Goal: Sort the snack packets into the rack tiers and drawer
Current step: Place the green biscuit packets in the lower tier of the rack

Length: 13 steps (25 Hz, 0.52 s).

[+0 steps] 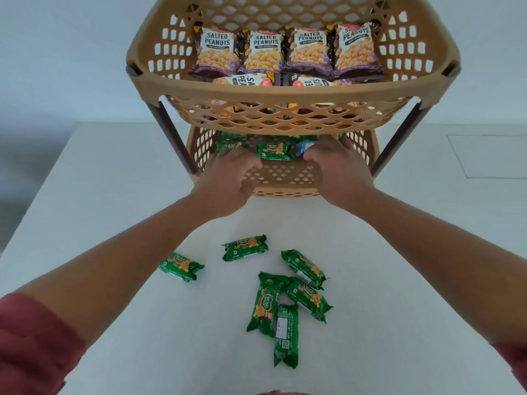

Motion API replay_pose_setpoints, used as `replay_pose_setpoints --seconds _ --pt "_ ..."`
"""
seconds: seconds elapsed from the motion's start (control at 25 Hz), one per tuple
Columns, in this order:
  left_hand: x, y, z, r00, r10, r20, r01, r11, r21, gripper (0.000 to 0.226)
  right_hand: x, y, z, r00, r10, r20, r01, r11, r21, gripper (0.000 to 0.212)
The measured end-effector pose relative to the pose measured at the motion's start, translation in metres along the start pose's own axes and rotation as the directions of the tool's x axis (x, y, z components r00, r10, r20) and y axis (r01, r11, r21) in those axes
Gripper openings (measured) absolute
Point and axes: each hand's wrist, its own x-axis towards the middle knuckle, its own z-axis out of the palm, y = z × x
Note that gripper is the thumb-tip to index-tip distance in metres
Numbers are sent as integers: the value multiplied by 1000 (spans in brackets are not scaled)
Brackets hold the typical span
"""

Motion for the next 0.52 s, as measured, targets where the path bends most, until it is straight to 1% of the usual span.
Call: replay_pose_setpoints --seconds 0.08,0.16,0.24,0.28,0.32,0.4,0.48,0.52 --pt "-38 4 5 999 -31 10 31 999 -21 25 -25 -11 -6 1000 -11 -2 11 999 35 24" --pt "-73 7 17 996 -77 42 79 995 -53 28 -49 -20 -4 999 13 40 -14 999 32 23" --pt "-103 9 34 987 -136 83 144 984 -101 36 -73 -24 3 988 88 129 -98 992 76 24" --pt "-116 9 43 979 -177 104 189 974 -121 42 -85 -26 8 972 122 199 -144 984 101 25" --pt "-126 9 52 968 -215 130 232 964 -128 48 -97 -27 14 947 147 286 -184 977 109 27" --pt "-140 10 67 945 -258 201 280 955 -93 56 -119 -29 26 871 185 456 -251 964 88 36" --pt "-148 12 78 924 -274 268 295 955 -42 58 -134 -30 36 800 230 554 -334 938 94 45" --pt "-150 13 82 919 -283 276 301 953 -27 56 -139 -31 39 785 248 567 -376 919 118 47"
